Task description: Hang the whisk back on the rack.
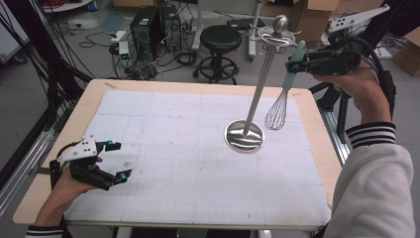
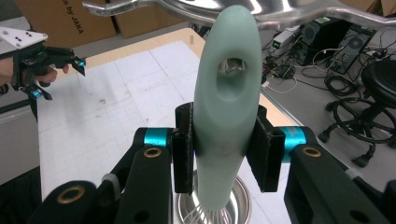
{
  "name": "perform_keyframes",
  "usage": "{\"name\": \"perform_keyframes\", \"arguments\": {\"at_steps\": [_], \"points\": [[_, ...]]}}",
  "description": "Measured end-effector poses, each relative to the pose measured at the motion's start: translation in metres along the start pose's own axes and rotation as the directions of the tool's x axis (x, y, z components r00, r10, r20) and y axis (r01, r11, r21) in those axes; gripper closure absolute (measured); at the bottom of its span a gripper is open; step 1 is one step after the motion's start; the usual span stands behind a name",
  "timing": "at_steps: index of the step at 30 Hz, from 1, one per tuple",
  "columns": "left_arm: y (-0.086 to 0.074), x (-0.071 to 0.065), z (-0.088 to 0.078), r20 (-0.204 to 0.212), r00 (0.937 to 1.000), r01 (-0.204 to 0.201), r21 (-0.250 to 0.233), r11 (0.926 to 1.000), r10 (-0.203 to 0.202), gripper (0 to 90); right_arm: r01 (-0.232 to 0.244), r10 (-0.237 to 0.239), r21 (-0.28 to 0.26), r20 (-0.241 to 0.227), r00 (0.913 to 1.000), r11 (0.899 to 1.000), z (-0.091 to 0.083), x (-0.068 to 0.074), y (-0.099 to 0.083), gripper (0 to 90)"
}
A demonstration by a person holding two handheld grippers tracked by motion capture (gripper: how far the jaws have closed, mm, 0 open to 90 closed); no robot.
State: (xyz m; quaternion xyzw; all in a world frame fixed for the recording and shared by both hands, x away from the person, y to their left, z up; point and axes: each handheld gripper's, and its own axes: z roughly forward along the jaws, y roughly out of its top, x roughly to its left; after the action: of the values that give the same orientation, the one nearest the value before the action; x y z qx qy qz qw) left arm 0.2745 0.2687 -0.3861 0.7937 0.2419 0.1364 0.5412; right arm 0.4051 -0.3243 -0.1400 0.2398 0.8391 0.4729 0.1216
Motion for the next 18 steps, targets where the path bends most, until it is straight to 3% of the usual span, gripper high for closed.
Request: {"name": "perform_keyframes", "arguments": {"at_steps": [13,18], "points": [[-0.0001,-0.0001,0.0002,0.000,1.0000,0.000,-0.001,1.0000,0.000,1.7,0.000,0.000,-0.003,0.003,1.0000,1.000,0.0075,0.0011,-0.0005,65.8],[-0.0001,-0.0004,0.0004,0.000,1.0000,0.000,0.000,1.0000,0.000,1.7,0.025,-0.025,-0.021,0.033,0.9991,0.999,0.0079,0.0036,-0.0031,65.0]]}}
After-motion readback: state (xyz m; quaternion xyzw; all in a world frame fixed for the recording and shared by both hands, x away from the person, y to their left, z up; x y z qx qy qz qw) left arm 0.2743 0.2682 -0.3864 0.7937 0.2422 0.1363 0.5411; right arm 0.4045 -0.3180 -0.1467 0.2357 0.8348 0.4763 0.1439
